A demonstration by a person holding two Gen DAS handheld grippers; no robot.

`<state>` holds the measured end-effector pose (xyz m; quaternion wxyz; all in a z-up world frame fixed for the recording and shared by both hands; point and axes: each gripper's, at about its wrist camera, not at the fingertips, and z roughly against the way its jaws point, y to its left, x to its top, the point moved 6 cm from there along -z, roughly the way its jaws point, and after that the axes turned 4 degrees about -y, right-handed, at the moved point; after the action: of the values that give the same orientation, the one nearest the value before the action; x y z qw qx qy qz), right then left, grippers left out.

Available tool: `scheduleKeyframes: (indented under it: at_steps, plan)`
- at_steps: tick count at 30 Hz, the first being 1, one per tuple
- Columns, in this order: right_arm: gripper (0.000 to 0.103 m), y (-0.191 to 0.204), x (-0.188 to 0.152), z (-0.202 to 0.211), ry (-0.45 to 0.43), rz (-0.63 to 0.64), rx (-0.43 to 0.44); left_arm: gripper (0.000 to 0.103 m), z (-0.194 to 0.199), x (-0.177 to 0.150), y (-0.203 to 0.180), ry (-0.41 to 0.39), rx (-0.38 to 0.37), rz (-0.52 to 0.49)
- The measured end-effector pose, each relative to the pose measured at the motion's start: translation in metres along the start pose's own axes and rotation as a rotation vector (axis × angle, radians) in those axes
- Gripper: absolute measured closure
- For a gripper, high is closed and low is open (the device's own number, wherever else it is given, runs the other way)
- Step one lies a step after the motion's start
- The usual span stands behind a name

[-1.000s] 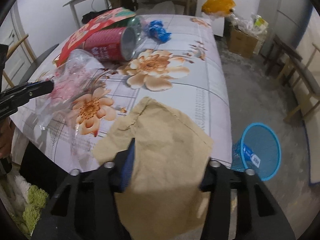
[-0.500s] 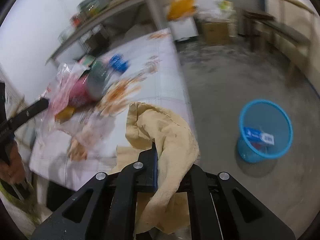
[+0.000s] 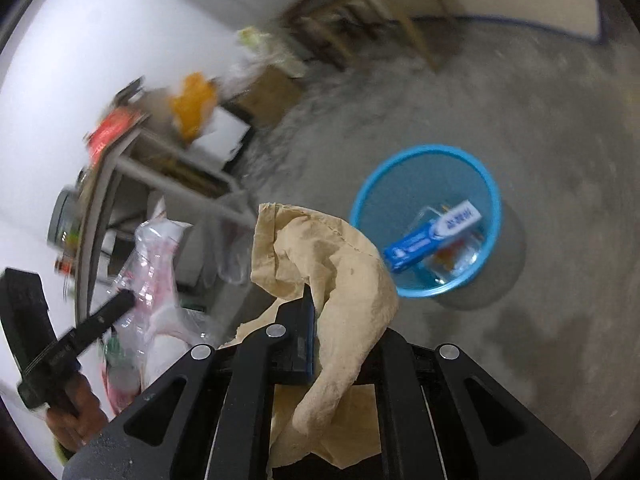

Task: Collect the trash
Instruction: 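Carry the plastic bag and beige paper bag to the blue wastebasket, then open both tools to drop the bags into the wastebasket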

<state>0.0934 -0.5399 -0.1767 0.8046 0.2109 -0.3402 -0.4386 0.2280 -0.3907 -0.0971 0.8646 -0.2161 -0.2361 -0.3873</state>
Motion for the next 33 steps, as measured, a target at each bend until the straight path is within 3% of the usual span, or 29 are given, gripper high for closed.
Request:
scheduleKeyframes:
  at_steps: [7, 8, 10, 11, 12, 15, 19, 24, 30, 33]
  plan:
    - [0.089, -0.057, 0.034, -0.066, 0.081, -0.178, -0.071, 0.086, -0.113, 0.020, -0.033, 0.130, -0.010, -0.046]
    - [0.084, -0.065, 0.040, -0.078, 0.082, -0.201, -0.081, 0.080, -0.128, 0.021, -0.036, 0.147, -0.007, -0.043]
    - [0.057, -0.075, 0.046, -0.094, 0.100, -0.219, -0.089, 0.061, -0.145, 0.028, -0.037, 0.155, 0.009, -0.029]
    - [0.053, -0.083, 0.048, -0.105, 0.110, -0.234, -0.104, 0.051, -0.150, 0.029, -0.036, 0.150, 0.017, -0.014]
    - [0.048, -0.089, 0.049, -0.114, 0.123, -0.245, -0.118, 0.049, -0.152, 0.031, -0.035, 0.140, 0.022, 0.004]
    - [0.047, -0.105, 0.043, -0.139, 0.185, -0.274, -0.160, 0.045, -0.150, 0.036, -0.032, 0.123, 0.000, 0.044]
    - [0.040, -0.111, 0.036, -0.143, 0.213, -0.295, -0.167, 0.043, -0.135, 0.042, -0.032, 0.086, -0.009, 0.026]
    - [0.037, -0.109, 0.049, -0.130, 0.145, -0.294, -0.190, 0.041, -0.110, 0.049, -0.026, 0.039, -0.014, 0.025]
    - [0.037, -0.095, 0.052, -0.090, 0.071, -0.271, -0.156, 0.041, -0.062, 0.049, -0.018, -0.008, -0.026, 0.024]
    - [0.036, -0.081, 0.048, -0.070, 0.060, -0.232, -0.121, 0.036, -0.027, 0.041, -0.017, -0.029, -0.040, 0.009]
